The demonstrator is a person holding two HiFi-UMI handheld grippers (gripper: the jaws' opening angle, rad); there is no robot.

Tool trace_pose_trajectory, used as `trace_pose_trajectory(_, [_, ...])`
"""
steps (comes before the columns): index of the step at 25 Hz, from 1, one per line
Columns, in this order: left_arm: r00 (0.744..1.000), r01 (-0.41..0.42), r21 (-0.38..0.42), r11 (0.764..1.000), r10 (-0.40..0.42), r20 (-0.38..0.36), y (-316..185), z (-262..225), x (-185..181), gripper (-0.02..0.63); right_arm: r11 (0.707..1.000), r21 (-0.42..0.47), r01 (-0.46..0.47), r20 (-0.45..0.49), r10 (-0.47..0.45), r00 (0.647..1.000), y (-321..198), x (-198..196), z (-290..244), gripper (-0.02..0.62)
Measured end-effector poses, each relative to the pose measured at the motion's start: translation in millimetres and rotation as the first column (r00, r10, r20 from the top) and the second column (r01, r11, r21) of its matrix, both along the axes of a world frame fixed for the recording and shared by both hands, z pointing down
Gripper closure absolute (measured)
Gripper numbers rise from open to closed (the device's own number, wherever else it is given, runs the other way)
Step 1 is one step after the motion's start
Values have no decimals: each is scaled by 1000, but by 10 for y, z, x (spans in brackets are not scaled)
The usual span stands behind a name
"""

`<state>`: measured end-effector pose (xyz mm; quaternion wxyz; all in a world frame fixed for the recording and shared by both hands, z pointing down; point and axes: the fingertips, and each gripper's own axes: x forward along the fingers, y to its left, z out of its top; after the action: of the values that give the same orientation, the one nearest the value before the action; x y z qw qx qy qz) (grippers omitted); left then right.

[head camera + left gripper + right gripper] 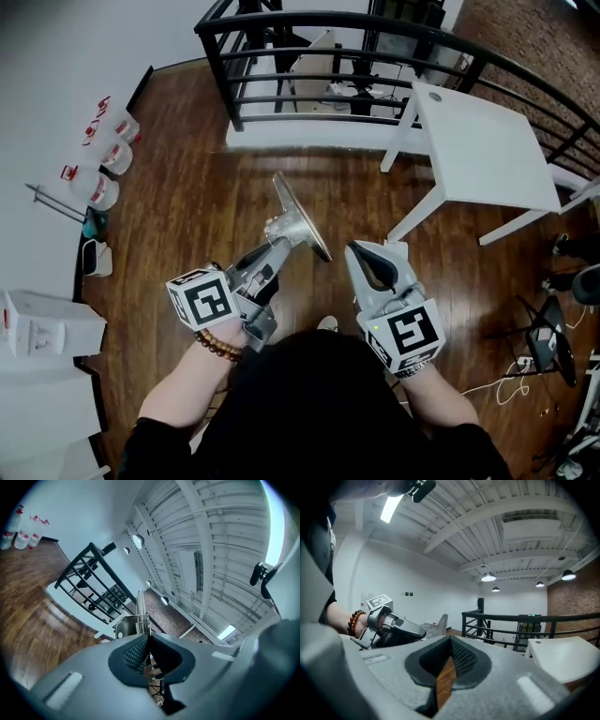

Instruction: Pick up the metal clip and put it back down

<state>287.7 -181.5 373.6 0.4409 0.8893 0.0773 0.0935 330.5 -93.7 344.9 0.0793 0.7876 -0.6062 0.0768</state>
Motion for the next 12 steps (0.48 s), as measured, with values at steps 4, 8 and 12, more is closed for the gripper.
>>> trace_pose_trajectory(4, [998, -59, 9, 998, 59, 2, 342, -32, 476, 581, 998, 7, -68, 9, 68, 998, 393, 425, 27, 606])
trace_pose_trajectory(8, [993, -121, 10, 993, 120, 14, 601, -23, 817, 581, 990, 11, -140, 25, 140, 990, 702, 722, 52, 606])
trace_pose_trajectory(12, [983, -183, 10, 983, 183, 27, 782, -6, 1079, 581, 977, 12, -211, 33, 210, 977, 921, 929, 66, 606])
